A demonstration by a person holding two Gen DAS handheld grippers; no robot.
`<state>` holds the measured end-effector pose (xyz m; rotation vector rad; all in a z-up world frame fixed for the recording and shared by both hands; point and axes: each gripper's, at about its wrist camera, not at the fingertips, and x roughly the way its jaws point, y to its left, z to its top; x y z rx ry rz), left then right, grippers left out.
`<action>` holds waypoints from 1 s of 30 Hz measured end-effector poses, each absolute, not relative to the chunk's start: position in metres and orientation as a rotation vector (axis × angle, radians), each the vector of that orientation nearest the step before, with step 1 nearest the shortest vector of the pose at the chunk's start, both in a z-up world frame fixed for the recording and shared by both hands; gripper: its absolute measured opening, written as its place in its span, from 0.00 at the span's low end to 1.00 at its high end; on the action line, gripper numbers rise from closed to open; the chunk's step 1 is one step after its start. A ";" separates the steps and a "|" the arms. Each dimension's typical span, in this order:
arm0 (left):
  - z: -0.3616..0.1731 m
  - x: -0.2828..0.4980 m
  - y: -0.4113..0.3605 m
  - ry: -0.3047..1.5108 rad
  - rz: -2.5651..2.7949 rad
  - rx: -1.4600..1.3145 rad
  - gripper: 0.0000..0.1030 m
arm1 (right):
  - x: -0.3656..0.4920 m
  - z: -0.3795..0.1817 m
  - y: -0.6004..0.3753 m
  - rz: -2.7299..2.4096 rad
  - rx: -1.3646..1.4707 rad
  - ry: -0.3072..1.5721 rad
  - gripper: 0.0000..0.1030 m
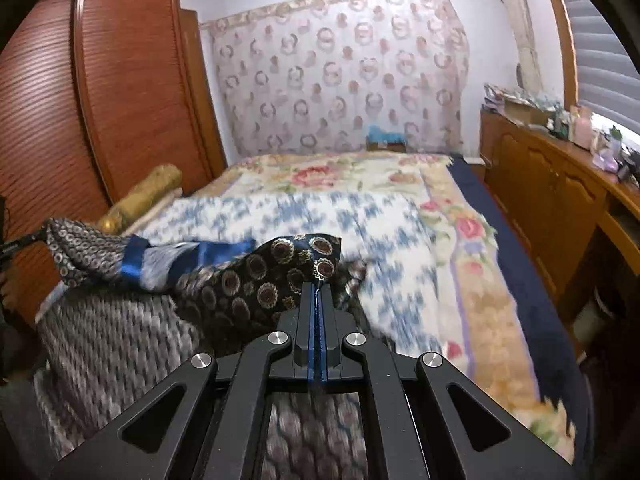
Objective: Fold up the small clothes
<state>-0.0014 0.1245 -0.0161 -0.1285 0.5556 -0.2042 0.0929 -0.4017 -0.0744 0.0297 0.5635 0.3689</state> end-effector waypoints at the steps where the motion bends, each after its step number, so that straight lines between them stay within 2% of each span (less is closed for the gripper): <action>1: -0.019 -0.007 0.124 0.559 -0.200 -0.126 0.00 | 0.087 -0.078 -0.404 0.364 0.032 0.572 0.00; 16: -0.029 -0.054 0.134 0.635 -0.161 -0.104 0.00 | 0.035 -0.091 -0.421 0.321 -0.059 0.693 0.00; 18: -0.029 -0.055 0.138 0.641 -0.160 -0.107 0.03 | 0.037 -0.095 -0.420 0.321 -0.069 0.707 0.00; 20: -0.025 -0.058 0.142 0.633 -0.157 -0.104 0.15 | 0.039 -0.095 -0.422 0.317 -0.056 0.706 0.00; 22: -0.018 -0.063 0.146 0.613 -0.144 -0.100 0.25 | 0.037 -0.092 -0.423 0.310 -0.057 0.693 0.04; 24: -0.010 -0.065 0.151 0.593 -0.119 -0.089 0.29 | 0.036 -0.086 -0.424 0.297 -0.065 0.672 0.06; 26: -0.006 -0.062 0.153 0.583 -0.106 -0.072 0.34 | 0.037 -0.080 -0.425 0.290 -0.078 0.658 0.16; 29: -0.006 -0.046 0.157 0.592 -0.101 -0.062 0.36 | 0.043 -0.076 -0.425 0.262 -0.098 0.643 0.30; 30: -0.007 -0.038 0.156 0.599 -0.109 -0.052 0.37 | 0.049 -0.076 -0.424 0.254 -0.100 0.645 0.32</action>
